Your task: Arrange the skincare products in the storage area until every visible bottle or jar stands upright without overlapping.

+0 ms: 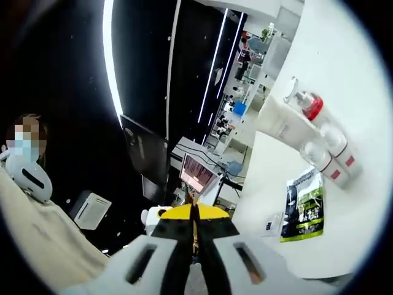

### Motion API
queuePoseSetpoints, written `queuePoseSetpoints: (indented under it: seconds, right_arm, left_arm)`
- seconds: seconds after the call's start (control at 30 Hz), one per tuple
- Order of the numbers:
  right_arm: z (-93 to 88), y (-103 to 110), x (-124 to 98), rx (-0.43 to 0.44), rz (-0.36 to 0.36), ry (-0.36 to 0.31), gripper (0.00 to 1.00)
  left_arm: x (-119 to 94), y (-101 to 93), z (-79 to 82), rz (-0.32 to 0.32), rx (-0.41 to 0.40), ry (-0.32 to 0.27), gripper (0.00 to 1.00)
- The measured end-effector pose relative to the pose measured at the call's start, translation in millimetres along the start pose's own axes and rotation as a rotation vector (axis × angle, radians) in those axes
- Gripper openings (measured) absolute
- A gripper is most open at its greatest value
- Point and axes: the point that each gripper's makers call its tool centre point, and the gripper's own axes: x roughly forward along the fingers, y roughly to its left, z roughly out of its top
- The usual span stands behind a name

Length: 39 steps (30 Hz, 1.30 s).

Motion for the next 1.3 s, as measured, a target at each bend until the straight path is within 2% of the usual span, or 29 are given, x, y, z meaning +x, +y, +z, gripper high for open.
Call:
queuePoseSetpoints:
  seconds: [0.17, 0.33, 0.4, 0.43, 0.5, 0.8, 1.1, 1.3]
  right_arm:
    - [-9.7, 1.6, 2.1, 0.006, 0.006, 0.025, 0.01]
    - [-16.5, 0.8, 3.3, -0.003, 0.003, 0.05, 0.01]
    - [-17.6, 0.3, 4.0, -0.043, -0.003, 0.059, 0.02]
    - [-18.3, -2.0, 3.7, -0.11, -0.014, 0.073, 0.03]
    - [-22.5, -3.3, 3.9, -0.172, -0.026, 0.113, 0.05]
    - [-22.7, -10.5, 3.2, -0.153, -0.05, 0.116, 0.15]
    - [-13.9, -9.5, 2.5, -0.142, -0.04, 0.093, 0.11]
    - [-12.7, -8.1, 2.7, -0.145, -0.031, 0.097, 0.1]
  left_arm:
    - [-2.0, 3.3, 10.6, 0.011, -0.012, -0.044, 0.0]
    - [-3.8, 5.8, 13.1, 0.016, -0.025, -0.047, 0.0]
    - [-4.3, 6.8, 12.9, 0.02, -0.033, -0.046, 0.0]
    - [-4.4, 6.8, 12.9, 0.019, -0.038, -0.047, 0.0]
    - [-4.4, 6.7, 12.8, 0.017, -0.048, -0.046, 0.0]
    - [1.5, 3.8, 4.6, 0.004, -0.048, -0.001, 0.0]
    - [3.7, 5.1, -15.6, 0.009, -0.049, 0.088, 0.0]
    - [3.4, 5.2, -16.6, 0.004, -0.066, 0.088, 0.0]
